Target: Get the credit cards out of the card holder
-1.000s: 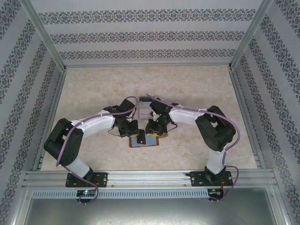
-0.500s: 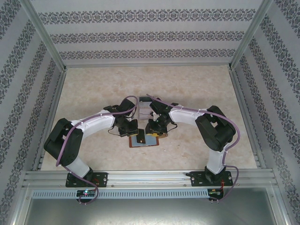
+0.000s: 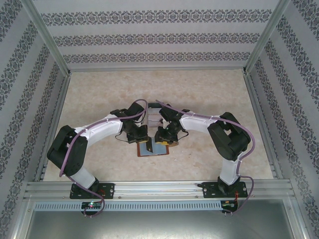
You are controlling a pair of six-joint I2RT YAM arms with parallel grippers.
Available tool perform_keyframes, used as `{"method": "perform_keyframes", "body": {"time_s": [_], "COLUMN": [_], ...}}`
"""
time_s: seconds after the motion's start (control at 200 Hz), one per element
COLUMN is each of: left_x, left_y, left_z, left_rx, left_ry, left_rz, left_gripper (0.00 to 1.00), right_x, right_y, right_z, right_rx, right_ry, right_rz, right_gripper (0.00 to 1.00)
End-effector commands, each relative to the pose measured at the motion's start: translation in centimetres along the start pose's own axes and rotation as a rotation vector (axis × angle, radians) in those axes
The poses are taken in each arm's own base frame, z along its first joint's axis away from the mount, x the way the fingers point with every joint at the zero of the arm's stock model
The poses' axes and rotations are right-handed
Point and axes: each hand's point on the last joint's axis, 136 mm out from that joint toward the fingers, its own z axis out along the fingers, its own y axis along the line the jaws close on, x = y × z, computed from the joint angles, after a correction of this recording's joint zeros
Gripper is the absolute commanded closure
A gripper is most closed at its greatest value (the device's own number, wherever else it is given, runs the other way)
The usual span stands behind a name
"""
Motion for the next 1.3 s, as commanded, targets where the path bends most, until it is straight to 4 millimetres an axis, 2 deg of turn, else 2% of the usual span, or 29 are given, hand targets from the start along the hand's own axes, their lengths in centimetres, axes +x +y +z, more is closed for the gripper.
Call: {"method": "perform_keyframes", "body": {"time_s": [0.0, 0.565, 1.064, 1.294], "left_x": [0.7, 0.8, 0.0, 0.3], "left_y": [0.2, -0.8, -2.8, -2.3], "left_z": [0.5, 2.5, 1.3, 2.2], "left_rx": [-0.016, 0.019, 0.111, 0.102], "left_ry": [0.055, 0.088, 0.029, 0.06], "left_rz": [0.009, 0.005, -0.006, -0.017], "left_gripper": [0.95, 0.89, 0.85, 0.89], "right_x": [0.2, 0.2, 0.2, 0.1], "right_y": [-1.7, -1.8, -1.8, -1.9], "right_z": [0.8, 0.7, 0.7, 0.8], "right_rx": [0.053, 0.052, 0.051, 0.051], "right_ry": [0.032, 0.03, 0.031, 0.034], "right_rz": [0.032, 0.03, 0.031, 0.034], "right_gripper": [0.67, 0.67, 0.67, 0.67]}}
